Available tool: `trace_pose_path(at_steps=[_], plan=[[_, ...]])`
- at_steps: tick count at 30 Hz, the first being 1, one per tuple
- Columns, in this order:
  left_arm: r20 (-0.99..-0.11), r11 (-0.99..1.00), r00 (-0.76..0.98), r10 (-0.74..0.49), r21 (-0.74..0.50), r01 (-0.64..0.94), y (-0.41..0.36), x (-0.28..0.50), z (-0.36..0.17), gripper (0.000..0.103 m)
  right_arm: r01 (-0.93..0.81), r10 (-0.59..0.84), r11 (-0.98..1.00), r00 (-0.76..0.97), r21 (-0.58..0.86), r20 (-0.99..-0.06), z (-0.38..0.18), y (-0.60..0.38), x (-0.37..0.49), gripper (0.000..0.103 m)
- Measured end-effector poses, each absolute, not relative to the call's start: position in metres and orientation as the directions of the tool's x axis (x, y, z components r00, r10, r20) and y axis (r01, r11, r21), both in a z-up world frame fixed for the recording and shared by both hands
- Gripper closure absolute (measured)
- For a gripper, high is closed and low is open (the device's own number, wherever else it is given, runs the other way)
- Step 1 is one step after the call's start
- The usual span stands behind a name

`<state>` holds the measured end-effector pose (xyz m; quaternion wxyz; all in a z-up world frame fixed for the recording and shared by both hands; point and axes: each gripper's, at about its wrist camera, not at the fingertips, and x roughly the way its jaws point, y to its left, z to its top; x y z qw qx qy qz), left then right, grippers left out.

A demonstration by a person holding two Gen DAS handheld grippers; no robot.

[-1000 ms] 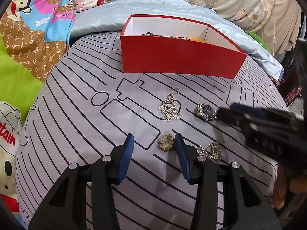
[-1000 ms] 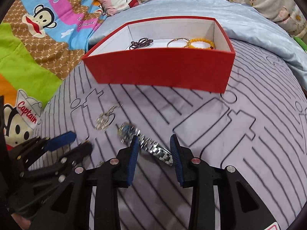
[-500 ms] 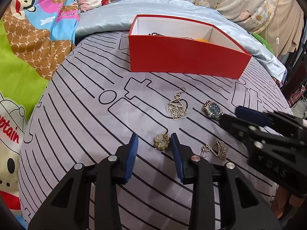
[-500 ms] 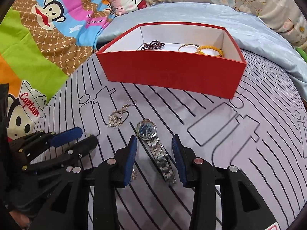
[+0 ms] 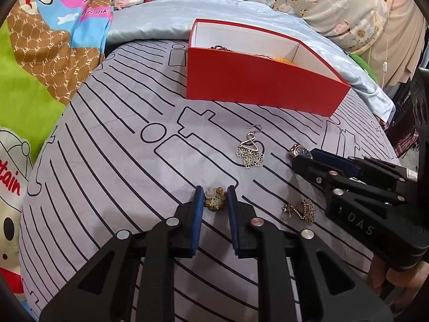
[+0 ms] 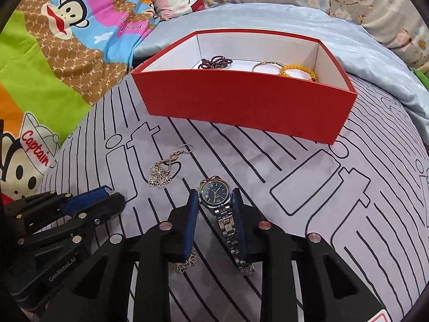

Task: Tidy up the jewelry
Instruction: 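Carry the gold pendant and silver watch with both grippers into the red box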

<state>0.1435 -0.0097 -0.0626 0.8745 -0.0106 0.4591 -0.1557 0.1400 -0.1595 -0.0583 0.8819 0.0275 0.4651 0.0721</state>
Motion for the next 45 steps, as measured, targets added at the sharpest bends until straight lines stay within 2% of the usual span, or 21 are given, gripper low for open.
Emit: trace_pose_path(at_steps=[9,20,21,22,34,45], plan=[[-0.793,0.939,0.513,-0.327,-0.211,0.272,-0.011,0.143,-0.055,0.086,-0.060,0.151,0.988,0.609,0.144,-0.779,-0.033,-0.176,0.126,0.079],[-0.737,0.934,0.584,-0.341,-0.193,0.302,-0.019,0.163,-0.008,0.086,-0.028,0.130,0.988,0.692,0.153,-0.710,0.012,-0.200,0.126,0.080],[-0.732,0.933,0.589,-0.342,-0.191,0.305,-0.020,0.166,-0.003,0.086,-0.029,0.128,0.988,0.701,0.151,-0.702,0.017,-0.202,0.128,0.080],[-0.723,0.932,0.598,-0.345,-0.188,0.310,-0.022,0.171,0.002,0.086,-0.030,0.128,0.988,0.709,0.152,-0.694,0.022,-0.203,0.130,0.087],[-0.650,0.932,0.679,-0.341,-0.140,0.334,-0.045,0.221,0.050,0.086,-0.032,0.114,0.990,0.741,0.135,-0.662,0.045,-0.216,0.165,0.088],[-0.663,0.933,0.669,-0.337,-0.138,0.333,-0.063,0.276,0.056,0.086,-0.045,0.130,0.988,0.770,0.151,-0.625,0.071,-0.221,0.219,0.088]])
